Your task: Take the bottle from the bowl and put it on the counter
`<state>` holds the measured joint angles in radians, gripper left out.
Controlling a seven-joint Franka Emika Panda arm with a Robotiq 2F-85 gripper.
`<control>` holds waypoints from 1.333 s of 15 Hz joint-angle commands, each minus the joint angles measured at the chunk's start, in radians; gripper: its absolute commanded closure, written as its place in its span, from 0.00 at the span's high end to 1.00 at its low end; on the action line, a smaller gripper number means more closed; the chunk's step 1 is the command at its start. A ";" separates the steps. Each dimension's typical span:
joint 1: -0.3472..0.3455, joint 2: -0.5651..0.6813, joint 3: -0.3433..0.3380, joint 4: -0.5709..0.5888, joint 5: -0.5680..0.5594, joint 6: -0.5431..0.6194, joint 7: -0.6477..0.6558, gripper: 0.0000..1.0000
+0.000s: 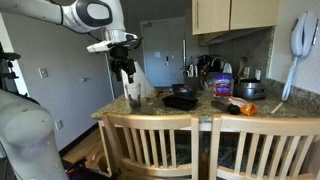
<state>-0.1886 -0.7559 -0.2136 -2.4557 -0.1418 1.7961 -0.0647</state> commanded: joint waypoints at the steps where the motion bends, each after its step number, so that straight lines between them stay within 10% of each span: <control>1: -0.004 0.002 0.003 0.003 0.003 -0.002 -0.003 1.00; 17: -0.004 0.002 0.003 0.003 0.003 -0.002 -0.002 1.00; 20: 0.055 0.021 -0.016 0.030 -0.002 -0.124 -0.171 1.00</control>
<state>-0.1710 -0.7544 -0.2141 -2.4475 -0.1418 1.7453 -0.1345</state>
